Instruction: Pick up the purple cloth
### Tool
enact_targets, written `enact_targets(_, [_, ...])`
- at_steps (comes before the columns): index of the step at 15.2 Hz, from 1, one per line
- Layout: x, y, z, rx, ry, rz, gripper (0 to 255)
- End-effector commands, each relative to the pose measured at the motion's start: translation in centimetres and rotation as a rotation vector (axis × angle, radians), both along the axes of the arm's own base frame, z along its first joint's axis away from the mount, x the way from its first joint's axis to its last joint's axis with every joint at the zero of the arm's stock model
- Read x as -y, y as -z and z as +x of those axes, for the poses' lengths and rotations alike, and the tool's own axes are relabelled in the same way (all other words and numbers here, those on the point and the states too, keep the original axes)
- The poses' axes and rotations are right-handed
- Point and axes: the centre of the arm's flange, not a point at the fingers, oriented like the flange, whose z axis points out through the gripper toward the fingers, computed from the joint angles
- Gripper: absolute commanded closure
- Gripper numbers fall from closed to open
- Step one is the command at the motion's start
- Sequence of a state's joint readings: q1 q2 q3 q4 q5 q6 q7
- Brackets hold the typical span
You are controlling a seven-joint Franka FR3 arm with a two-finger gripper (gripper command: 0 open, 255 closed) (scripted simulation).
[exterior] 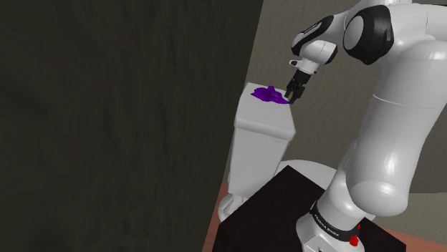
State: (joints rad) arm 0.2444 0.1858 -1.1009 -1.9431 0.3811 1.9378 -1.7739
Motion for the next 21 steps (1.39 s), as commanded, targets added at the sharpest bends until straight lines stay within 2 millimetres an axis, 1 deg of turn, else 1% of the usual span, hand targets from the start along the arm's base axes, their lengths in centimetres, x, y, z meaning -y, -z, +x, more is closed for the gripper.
enact_targets(1, [0.1, 0.3, -0.1, 0.001, 0.0, 0.0, 0])
enact_targets(2, [0.1, 0.3, -0.1, 0.001, 0.0, 0.0, 255])
enact_targets(6, [-0.1, 0.3, -0.2, 0.001, 0.0, 0.0, 255])
enact_targets(7, [0.1, 0.4, -0.2, 0.001, 0.0, 0.0, 255])
enact_targets(10, [-0.2, 0.1, 0.2, 0.0, 0.0, 0.0, 255])
enact_targets(11, [0.1, 0.3, -0.1, 0.001, 0.0, 0.0, 255])
enact_targets(16, [0.1, -2.3, -0.1, 0.001, 0.0, 0.0, 255])
enact_targets(17, [0.2, -1.8, -0.1, 0.003, 0.001, -0.002, 255])
enact_targets(18, [0.2, -1.8, -0.1, 0.003, 0.001, -0.002, 0])
enact_targets(21, [2.1, -2.4, 2.5, 0.123, -0.274, 0.0, 0])
